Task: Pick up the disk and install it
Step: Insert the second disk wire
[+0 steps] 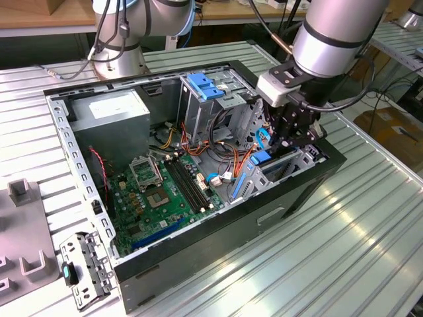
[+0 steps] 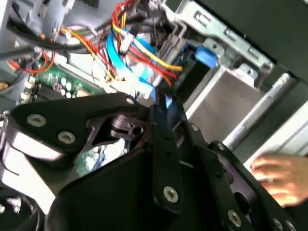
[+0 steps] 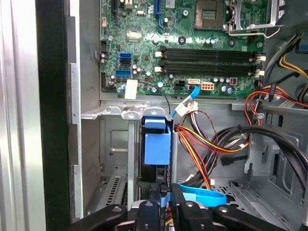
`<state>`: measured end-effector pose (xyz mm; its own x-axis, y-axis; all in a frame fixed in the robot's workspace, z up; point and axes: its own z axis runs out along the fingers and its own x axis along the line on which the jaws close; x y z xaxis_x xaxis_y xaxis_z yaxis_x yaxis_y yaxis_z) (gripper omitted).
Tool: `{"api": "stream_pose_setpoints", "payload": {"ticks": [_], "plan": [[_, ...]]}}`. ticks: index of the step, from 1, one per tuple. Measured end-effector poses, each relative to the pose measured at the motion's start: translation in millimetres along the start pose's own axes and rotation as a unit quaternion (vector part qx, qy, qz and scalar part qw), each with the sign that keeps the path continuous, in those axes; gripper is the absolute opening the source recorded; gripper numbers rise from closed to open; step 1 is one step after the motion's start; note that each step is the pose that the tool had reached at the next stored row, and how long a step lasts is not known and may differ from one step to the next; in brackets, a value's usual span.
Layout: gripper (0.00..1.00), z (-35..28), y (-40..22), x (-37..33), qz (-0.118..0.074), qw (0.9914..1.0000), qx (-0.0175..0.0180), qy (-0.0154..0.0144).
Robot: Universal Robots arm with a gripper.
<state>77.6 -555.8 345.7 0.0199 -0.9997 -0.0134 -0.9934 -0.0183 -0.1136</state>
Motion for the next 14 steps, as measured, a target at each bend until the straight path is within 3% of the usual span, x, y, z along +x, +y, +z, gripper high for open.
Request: {"api": "stream_pose_setpoints", "payload": {"ticks": [2, 3, 5, 14], "plan": [[0.24, -10.4, -1.4, -0.4, 0.0, 1.0, 0.0, 0.0001], [0.24, -12.0, -1.6, -0.4, 0.0, 1.0, 0.0, 0.0001], [0.11, -12.1, -1.6, -0.4, 0.0, 1.0, 0.0, 0.0], [0.11, -12.9, -1.7, -0.4, 0.0, 1.0, 0.0, 0.0]]}}
